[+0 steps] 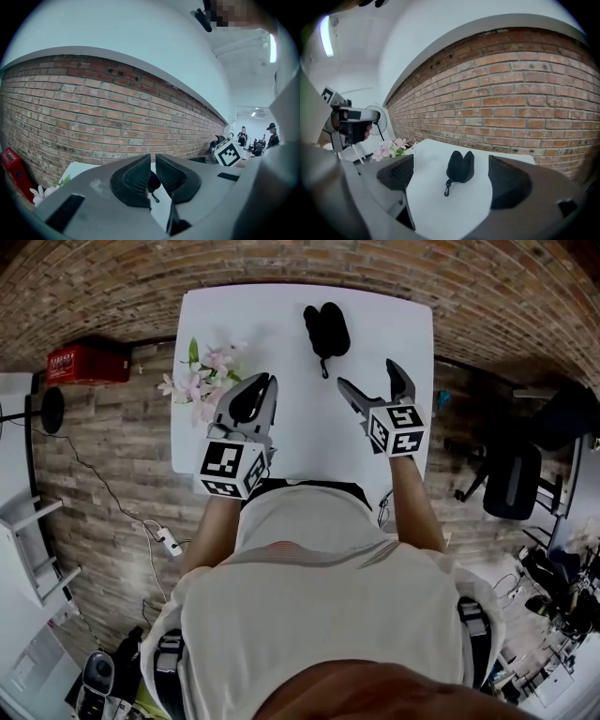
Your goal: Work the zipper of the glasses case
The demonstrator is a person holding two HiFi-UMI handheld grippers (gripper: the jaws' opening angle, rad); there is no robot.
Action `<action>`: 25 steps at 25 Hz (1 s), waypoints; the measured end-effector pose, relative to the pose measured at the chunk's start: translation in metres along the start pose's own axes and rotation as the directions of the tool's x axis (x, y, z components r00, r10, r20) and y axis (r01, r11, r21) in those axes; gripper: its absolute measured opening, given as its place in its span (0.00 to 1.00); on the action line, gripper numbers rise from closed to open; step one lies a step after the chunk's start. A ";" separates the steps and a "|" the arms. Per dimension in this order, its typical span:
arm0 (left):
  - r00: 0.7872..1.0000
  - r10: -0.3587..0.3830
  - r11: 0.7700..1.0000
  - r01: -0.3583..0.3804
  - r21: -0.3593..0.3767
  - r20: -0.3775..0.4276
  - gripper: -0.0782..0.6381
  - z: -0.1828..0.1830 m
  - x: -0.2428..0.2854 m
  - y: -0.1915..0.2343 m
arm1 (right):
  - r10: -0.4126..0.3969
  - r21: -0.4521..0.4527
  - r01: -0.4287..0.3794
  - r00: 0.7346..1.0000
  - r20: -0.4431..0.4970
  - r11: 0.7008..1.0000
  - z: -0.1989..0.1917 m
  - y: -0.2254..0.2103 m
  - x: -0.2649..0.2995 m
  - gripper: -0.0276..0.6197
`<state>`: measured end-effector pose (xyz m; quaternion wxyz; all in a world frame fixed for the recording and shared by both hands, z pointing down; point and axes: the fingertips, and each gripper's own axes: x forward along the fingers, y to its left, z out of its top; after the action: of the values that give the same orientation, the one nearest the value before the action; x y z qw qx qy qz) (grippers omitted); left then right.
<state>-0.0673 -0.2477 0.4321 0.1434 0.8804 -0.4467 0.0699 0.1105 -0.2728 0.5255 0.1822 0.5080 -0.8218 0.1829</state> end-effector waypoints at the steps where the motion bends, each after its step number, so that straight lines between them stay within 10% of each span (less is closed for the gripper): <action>1: 1.000 -0.001 1.000 0.001 -0.001 -0.005 0.17 -0.002 0.000 0.000 | 0.007 -0.008 -0.007 1.000 -0.016 1.000 -0.006 0.001 0.011 0.87; 25: 0.996 -0.074 0.995 0.070 -0.065 -0.057 0.17 -0.032 0.018 0.025 | -0.189 -0.055 0.181 0.911 -0.367 0.982 -0.114 -0.036 0.196 1.02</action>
<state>-0.0767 -0.2650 0.4715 0.1866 0.8885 -0.4122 0.0767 0.0738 -0.3830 0.7235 0.3554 0.5379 -0.7226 0.2493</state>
